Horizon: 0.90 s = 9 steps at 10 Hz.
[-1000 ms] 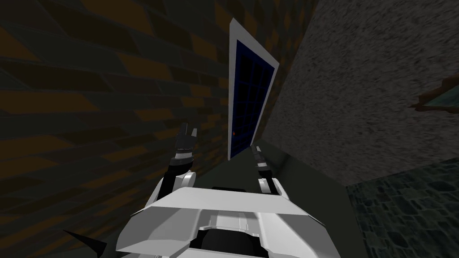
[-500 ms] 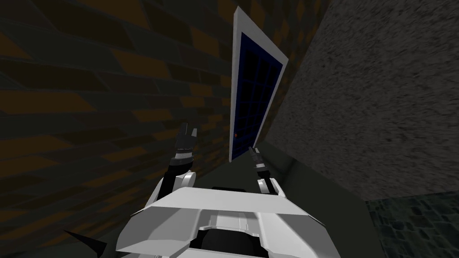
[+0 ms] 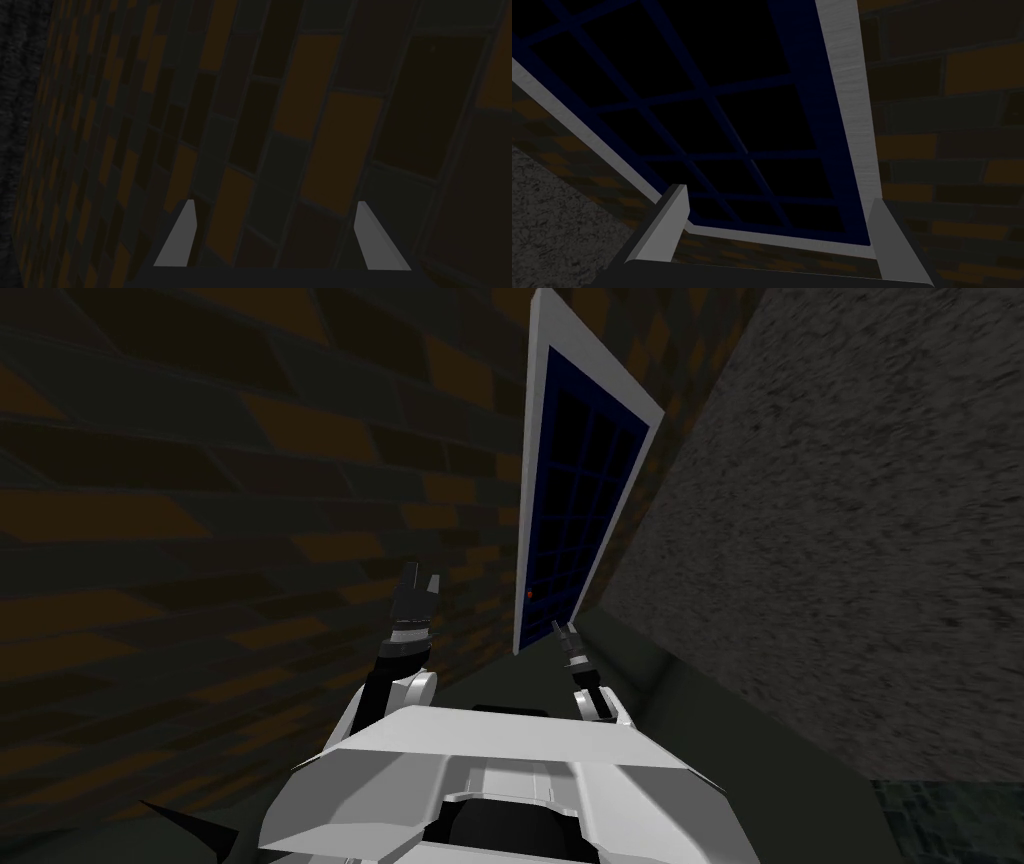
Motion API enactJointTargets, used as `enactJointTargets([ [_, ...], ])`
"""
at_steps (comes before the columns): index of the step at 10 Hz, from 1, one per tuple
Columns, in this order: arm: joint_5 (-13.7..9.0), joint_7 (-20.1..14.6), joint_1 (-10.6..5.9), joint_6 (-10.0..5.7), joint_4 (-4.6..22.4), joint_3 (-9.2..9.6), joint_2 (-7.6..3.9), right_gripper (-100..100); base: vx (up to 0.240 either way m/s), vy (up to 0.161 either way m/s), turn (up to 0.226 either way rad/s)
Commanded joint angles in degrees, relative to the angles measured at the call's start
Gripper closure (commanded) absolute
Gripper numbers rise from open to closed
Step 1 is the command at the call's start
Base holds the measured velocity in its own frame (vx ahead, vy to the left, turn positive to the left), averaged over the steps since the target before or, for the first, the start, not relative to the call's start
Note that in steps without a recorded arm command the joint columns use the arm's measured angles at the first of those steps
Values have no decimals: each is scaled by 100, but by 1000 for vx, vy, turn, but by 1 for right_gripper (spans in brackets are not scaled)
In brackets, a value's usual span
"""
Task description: Pull the door open
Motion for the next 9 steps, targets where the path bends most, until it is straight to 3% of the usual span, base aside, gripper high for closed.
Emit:
enactJointTargets([
  [1, 66, 187, -54, -106, 251, -11, -4, -100, 91, -25, 95],
  [9, 350, 938, -442, -464, 1413, -81, -38, -100, 91, -37, 91],
])
